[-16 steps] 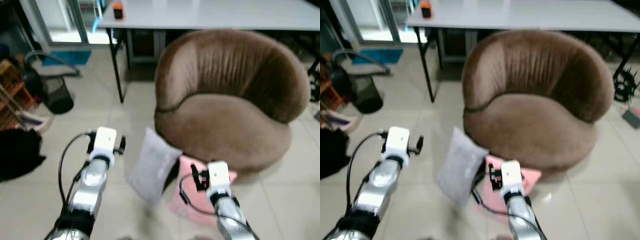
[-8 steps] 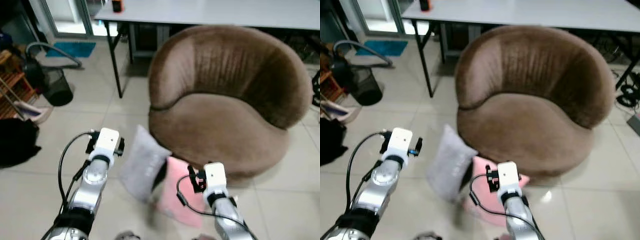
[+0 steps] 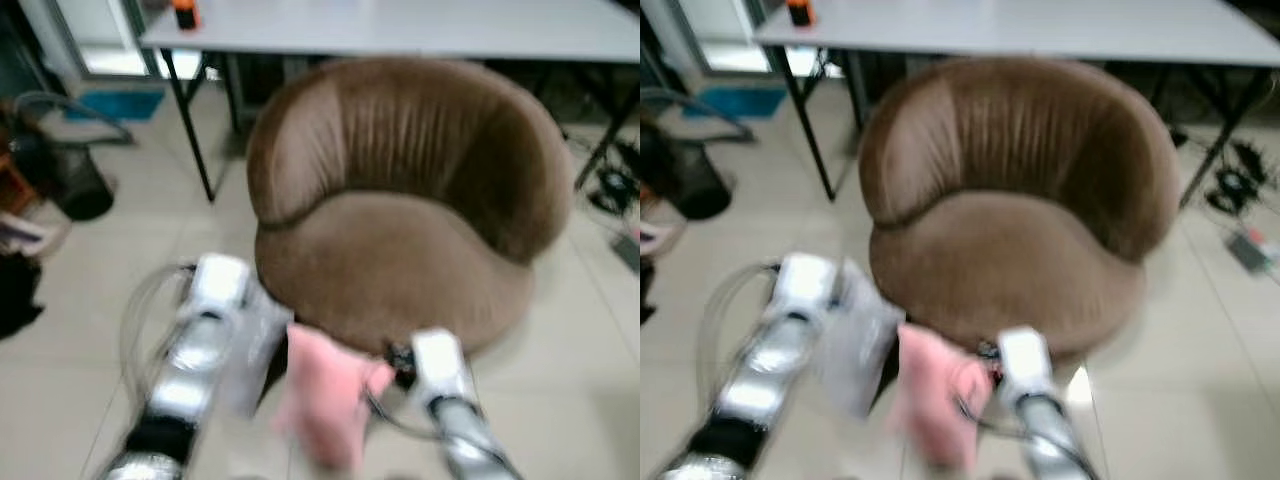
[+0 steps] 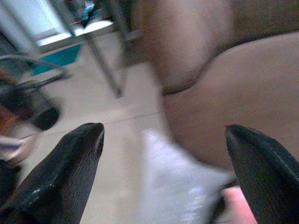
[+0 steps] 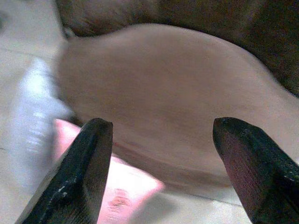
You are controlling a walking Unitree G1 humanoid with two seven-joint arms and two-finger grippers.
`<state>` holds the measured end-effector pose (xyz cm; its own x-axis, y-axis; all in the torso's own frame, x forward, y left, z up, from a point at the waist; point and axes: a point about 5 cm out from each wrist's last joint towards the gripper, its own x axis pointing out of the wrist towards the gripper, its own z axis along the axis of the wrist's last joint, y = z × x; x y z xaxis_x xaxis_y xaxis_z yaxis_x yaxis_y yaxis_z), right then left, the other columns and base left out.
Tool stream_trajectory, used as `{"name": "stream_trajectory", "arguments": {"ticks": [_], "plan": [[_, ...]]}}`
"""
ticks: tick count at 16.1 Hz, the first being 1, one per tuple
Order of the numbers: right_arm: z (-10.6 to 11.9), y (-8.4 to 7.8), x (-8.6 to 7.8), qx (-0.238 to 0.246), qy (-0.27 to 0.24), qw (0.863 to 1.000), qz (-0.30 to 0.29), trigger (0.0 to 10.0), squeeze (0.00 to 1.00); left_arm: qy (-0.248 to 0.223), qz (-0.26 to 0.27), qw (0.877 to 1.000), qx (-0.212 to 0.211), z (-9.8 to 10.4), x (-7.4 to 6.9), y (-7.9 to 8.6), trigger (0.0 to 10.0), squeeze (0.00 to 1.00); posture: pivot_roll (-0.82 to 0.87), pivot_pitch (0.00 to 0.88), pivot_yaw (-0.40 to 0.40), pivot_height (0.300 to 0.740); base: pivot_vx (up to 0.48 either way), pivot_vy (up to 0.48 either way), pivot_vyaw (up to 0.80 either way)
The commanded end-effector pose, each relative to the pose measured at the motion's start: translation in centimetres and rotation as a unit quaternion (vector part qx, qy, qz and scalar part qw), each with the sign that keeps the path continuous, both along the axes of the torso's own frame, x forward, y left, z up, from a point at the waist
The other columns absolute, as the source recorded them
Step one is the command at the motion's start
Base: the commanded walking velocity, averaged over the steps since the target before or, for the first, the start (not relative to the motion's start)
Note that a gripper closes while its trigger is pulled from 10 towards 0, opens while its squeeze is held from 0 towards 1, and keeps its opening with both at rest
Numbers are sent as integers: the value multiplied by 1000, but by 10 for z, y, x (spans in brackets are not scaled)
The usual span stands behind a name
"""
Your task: Move the pillow to the sofa from floor
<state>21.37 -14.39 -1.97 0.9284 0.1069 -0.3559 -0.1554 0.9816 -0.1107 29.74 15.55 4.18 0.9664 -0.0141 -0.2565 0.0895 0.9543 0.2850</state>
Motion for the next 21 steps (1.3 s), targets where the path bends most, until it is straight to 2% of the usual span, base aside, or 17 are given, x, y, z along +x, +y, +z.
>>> {"name": "stream_trajectory", "arguments": {"ticks": [1,4,6,8,10,13,16,19,21], "plan": [[6,13,5,14,-16,1000,13,10000,0,-4,21,1000,18,3,1,17,10000,0,19,47,16,730,461,0,0],[1,26,10,5,-9,1000,23,10000,0,-26,11,999,15,7,0,10,10000,0,22,49,15,730,146,0,185],[-1,29,12,8,-5,1000,28,10000,0,-20,18,1000,10,4,-2,10,10000,0,23,52,14,730,0,0,738],[-1,24,12,6,-3,1000,24,10000,27,-14,13,1000,6,1,-4,9,10000,0,24,54,14,730,0,0,731],[-1,19,11,13,-5,1000,11,10000,0,-15,0,1000,6,1,-5,5,10000,0,23,54,15,730,0,0,716],[-3,17,13,5,-3,1000,11,10000,0,-13,-12,1000,0,1,-5,0,10000,0,22,56,16,730,0,-401,0],[-6,16,13,8,3,1000,19,10000,0,-25,3,1000,-9,5,-4,2,10000,0,25,58,16,730,290,-380,0],[-7,10,13,3,5,1000,28,10000,0,-12,12,1000,-5,3,-3,6,10000,0,27,58,13,730,475,0,0],[-7,6,15,-7,6,1000,30,10000,0,-19,20,1000,-1,3,-4,6,10000,0,27,58,13,730,240,0,0]]}}
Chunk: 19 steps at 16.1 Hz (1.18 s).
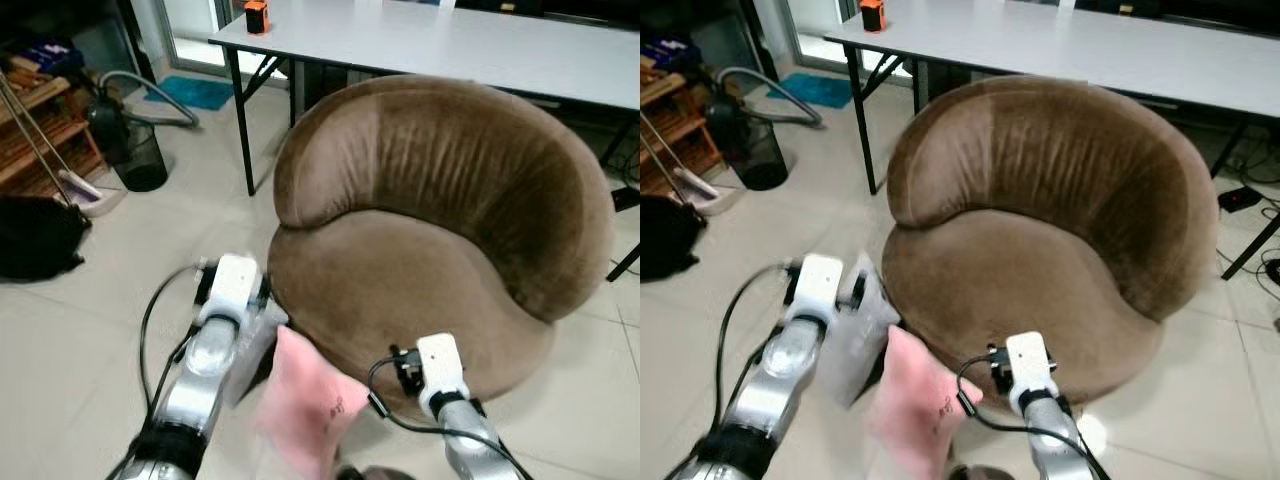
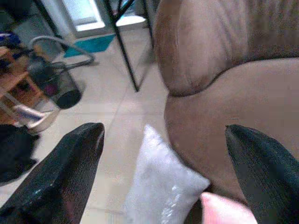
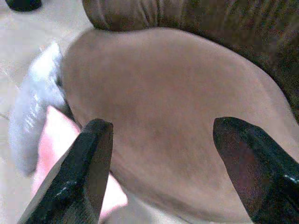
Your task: Move the pillow to the sofa from floor
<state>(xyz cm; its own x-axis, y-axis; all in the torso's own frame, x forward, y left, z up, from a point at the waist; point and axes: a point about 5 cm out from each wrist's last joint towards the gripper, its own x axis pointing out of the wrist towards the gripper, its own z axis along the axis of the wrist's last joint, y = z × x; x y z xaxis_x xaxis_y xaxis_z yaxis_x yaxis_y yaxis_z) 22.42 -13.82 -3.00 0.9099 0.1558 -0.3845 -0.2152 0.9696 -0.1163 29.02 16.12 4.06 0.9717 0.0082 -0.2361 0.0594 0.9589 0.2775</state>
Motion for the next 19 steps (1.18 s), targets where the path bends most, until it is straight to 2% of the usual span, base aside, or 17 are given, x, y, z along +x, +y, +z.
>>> {"name": "stream_trajectory", "arguments": {"ticks": [1,3,7,9,15,16,19], "plan": [[4,2,5,1,-10,1000,11,10000,0,-6,7,1000,-2,4,3,0,10000,0,27,58,13,730,0,0,0],[5,8,9,-4,-10,1000,15,10000,0,-6,6,1000,-10,4,3,-1,10000,0,31,60,9,730,0,0,0],[10,38,24,-6,-16,1000,20,10000,0,-5,5,1000,-1,3,3,0,10000,0,36,42,11,730,0,0,0],[11,32,18,-2,-30,999,20,10000,0,-12,-3,1000,15,6,6,2,10000,0,38,36,10,730,0,0,0],[12,26,16,-1,-46,999,22,10000,0,-18,-12,1000,2,8,8,-1,10000,0,36,23,14,730,0,0,0],[10,26,15,-7,-36,999,23,10000,0,-19,-15,1000,0,8,8,-2,10000,0,36,21,12,730,0,0,0],[13,24,15,-3,-49,999,16,10000,0,-18,-16,1000,-11,8,8,-2,10000,0,29,29,16,705,0,0,0]]}}
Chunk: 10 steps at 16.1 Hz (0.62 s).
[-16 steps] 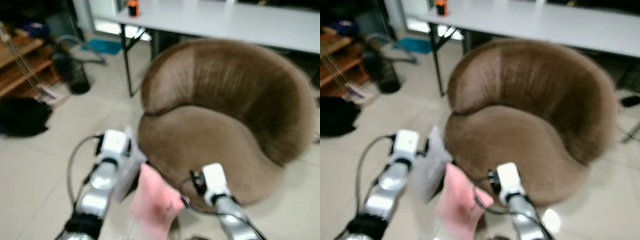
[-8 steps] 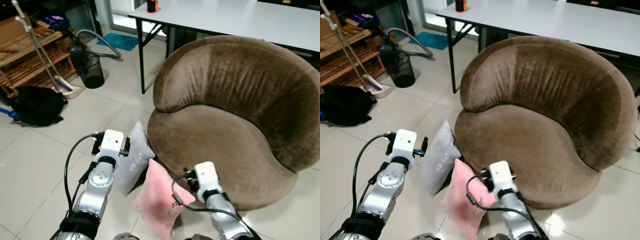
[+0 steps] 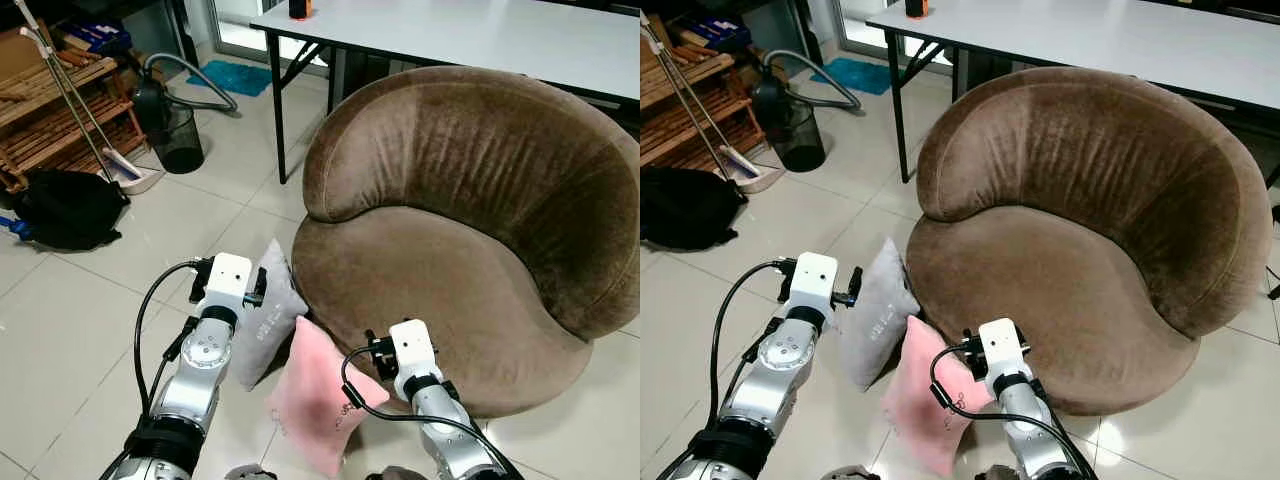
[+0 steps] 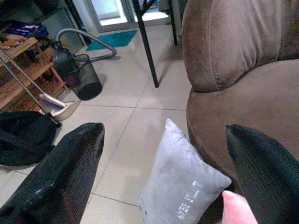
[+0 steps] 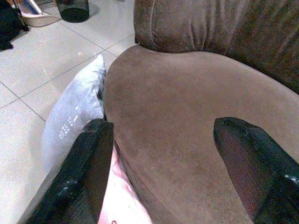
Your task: Move the pillow to the sofa from floor
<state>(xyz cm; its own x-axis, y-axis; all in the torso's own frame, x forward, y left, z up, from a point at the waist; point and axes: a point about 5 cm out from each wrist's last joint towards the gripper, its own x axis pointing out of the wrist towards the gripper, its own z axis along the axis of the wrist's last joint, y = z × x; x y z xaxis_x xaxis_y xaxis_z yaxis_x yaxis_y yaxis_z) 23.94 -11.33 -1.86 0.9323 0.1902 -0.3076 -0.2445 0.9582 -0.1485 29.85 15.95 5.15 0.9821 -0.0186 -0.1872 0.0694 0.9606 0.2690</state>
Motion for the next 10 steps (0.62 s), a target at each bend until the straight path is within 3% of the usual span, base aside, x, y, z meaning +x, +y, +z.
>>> {"name": "stream_trajectory", "arguments": {"ticks": [1,10], "plan": [[2,-2,0,5,-7,1000,-8,10000,0,8,-5,1000,-8,-3,-1,-1,10000,0,27,31,16,695,0,0,0],[2,2,-4,5,-5,1000,-6,10000,0,10,-12,1000,-22,-5,-3,-4,10000,0,21,46,15,616,0,0,0]]}}
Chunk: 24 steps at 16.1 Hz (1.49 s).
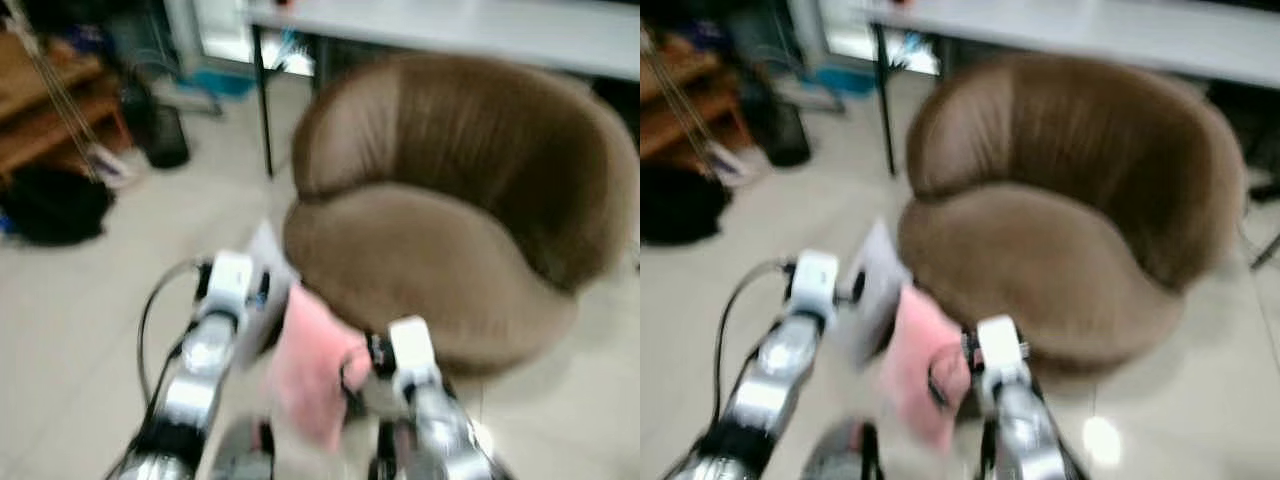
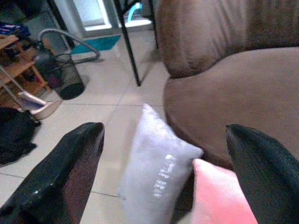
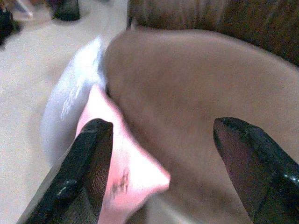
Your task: Move the pillow to the sofa from floor
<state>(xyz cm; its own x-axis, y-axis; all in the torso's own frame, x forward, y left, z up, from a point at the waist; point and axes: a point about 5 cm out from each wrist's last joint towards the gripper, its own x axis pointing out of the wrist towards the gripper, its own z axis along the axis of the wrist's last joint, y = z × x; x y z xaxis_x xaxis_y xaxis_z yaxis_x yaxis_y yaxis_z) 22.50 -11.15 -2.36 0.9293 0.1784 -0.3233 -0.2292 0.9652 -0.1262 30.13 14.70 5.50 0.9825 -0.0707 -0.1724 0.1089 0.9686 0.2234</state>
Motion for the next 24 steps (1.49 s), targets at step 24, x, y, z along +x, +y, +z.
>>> {"name": "stream_trajectory", "arguments": {"ticks": [24], "plan": [[3,-4,6,-26,6,1000,5,10000,0,12,19,1000,22,-11,-8,16,10000,0,30,48,12,507,0,0,0]]}}
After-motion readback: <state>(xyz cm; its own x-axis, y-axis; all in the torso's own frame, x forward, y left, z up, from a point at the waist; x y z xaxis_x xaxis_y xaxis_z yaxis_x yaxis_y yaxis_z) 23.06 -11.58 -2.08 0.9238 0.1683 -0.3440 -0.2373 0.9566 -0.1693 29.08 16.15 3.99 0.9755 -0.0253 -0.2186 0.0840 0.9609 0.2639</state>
